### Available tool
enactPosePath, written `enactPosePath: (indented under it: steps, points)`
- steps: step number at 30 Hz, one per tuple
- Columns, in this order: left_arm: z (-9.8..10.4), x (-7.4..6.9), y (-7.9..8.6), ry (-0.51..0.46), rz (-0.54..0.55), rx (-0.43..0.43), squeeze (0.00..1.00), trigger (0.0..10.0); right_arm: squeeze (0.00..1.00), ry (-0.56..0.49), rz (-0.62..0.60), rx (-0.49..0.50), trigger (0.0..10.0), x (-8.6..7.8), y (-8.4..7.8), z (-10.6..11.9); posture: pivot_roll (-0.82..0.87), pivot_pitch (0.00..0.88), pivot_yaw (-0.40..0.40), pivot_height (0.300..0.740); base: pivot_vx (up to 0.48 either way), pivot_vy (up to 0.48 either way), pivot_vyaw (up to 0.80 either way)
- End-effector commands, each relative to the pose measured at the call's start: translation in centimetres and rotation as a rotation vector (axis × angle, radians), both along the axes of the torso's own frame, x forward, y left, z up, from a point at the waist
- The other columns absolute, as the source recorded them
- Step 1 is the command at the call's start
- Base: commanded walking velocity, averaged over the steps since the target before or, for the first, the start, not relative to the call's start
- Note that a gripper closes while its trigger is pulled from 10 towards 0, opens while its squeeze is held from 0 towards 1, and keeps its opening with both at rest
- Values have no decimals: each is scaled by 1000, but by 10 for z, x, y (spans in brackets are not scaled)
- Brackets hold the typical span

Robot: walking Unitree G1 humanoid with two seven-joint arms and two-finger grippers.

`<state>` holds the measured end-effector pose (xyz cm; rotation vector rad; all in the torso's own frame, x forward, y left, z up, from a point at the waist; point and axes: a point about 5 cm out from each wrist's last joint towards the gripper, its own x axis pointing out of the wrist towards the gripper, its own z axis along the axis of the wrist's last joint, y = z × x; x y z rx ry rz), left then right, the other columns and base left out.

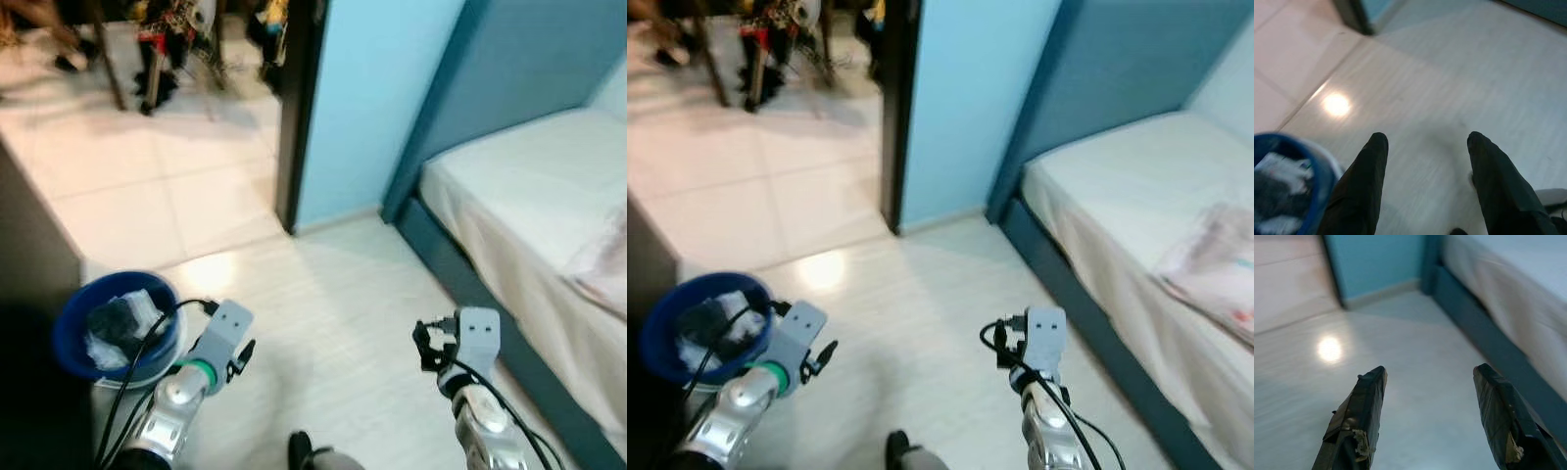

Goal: Clean up the room

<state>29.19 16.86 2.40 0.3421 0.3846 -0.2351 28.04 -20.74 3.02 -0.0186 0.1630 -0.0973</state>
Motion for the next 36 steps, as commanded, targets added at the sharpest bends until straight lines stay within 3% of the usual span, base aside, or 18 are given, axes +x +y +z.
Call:
enactPosePath:
  steps: [1, 10, 16, 28, 32, 34, 36]
  points:
    - [-5, -4, 1, 9, 14, -22, 0, 10000, 0, 56, -25, 10, 10000, -11, -4, -13, -60, 110, -34, 740, 0, 0, -788]
    - [-7, -5, 0, -2, 14, -73, 0, 10000, 0, 58, -25, 14, 10000, -10, -6, -14, -61, 103, -38, 740, 0, 0, -787]
    - [0, 1, -11, -30, -14, -169, 0, 10000, 0, 26, -14, 15, 10000, -3, -5, -8, -68, 86, -40, 740, 0, 0, -781]
    - [10, 12, -5, -126, 56, -126, 0, 10000, 0, -17, 3, 10, 10000, 3, -5, 0, -69, 70, -45, 740, 0, 0, -781]
    - [25, 19, -7, -213, 40, -103, 0, 10000, 0, -94, 37, -2, 10000, 12, 0, 15, -65, 69, -47, 740, 0, 0, -781]
    - [59, 29, -21, -367, -27, -127, 0, 10000, 0, -220, 86, -3, 10000, 24, 10, 43, -60, 76, -46, 740, 0, 0, -778]
    - [70, 31, -25, -405, -43, -136, 0, 10000, 0, -247, 94, 2, 10000, 27, 12, 49, -48, 82, -45, 740, 0, 0, -775]
